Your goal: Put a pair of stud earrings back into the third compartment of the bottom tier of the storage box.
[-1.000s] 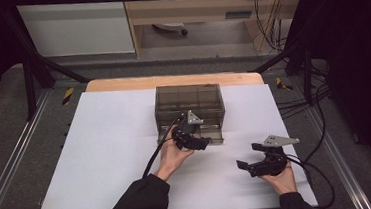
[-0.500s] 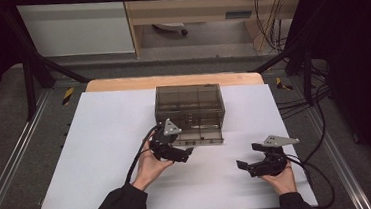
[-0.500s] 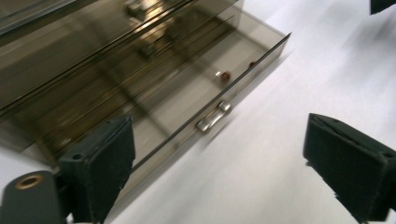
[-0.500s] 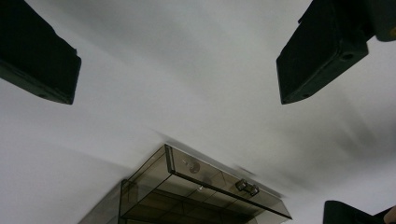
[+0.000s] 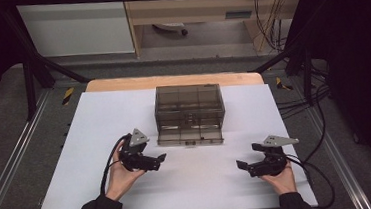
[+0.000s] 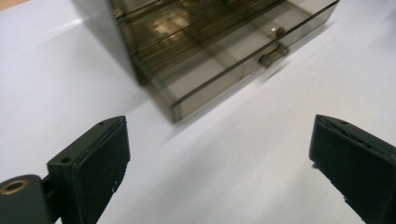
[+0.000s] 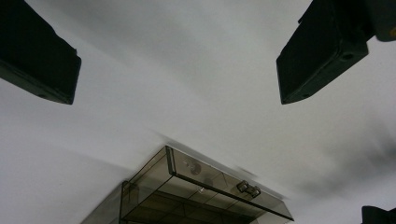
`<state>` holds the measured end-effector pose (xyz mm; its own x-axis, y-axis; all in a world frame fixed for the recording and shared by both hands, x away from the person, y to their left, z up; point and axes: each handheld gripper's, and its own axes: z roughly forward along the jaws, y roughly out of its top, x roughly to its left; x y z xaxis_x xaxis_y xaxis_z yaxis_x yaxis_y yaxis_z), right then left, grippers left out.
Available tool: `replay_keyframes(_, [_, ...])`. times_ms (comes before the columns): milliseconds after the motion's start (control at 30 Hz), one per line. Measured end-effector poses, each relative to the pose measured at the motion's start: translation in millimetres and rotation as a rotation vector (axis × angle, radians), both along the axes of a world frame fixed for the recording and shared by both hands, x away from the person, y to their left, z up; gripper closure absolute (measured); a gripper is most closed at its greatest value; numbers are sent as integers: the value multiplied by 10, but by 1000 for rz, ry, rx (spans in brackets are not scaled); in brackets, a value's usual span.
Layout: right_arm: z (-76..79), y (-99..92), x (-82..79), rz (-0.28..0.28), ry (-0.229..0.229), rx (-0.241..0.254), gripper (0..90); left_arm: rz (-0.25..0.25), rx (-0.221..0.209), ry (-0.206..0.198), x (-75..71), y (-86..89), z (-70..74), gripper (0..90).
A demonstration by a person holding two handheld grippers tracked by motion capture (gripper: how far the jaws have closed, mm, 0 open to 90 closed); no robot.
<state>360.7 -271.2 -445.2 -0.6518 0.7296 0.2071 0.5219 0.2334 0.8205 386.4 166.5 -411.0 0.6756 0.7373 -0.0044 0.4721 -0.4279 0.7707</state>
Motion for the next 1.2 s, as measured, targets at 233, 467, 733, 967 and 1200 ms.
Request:
replay_keyframes(233, [-2, -1, 4, 0, 0, -2, 5, 32, 2, -5, -85, 315, -81, 47])
replay_keyframes(467, [0, -3, 3, -1, 0, -1, 5, 47, 7, -1, -155, 549, -145, 47])
replay_keyframes(733, [-1, -3, 3, -1, 1, -2, 5, 83, -24, -4, -254, 860, -188, 47])
replay_keyframes(967, [-2, -1, 2, -3, 3, -4, 5, 113, -20, 2, -299, 1051, -257, 47])
replay_keyframes(1200, [-1, -3, 3, -1, 2, -3, 5, 116, -17, 0, -325, 1071, -266, 47])
